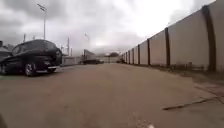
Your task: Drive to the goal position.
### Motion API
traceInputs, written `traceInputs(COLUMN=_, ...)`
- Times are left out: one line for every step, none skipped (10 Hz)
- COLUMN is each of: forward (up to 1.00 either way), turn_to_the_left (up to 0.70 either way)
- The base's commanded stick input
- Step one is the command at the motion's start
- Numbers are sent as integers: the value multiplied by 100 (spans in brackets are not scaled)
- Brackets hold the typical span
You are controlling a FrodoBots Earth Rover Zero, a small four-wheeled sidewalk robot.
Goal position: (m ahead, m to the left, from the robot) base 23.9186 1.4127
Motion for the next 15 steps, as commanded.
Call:
traceInputs(forward=50, turn_to_the_left=0)
traceInputs(forward=50, turn_to_the_left=0)
traceInputs(forward=50, turn_to_the_left=0)
traceInputs(forward=50, turn_to_the_left=0)
traceInputs(forward=50, turn_to_the_left=0)
traceInputs(forward=50, turn_to_the_left=0)
traceInputs(forward=50, turn_to_the_left=0)
traceInputs(forward=50, turn_to_the_left=0)
traceInputs(forward=50, turn_to_the_left=0)
traceInputs(forward=50, turn_to_the_left=0)
traceInputs(forward=50, turn_to_the_left=0)
traceInputs(forward=50, turn_to_the_left=-17)
traceInputs(forward=50, turn_to_the_left=0)
traceInputs(forward=50, turn_to_the_left=0)
traceInputs(forward=50, turn_to_the_left=0)
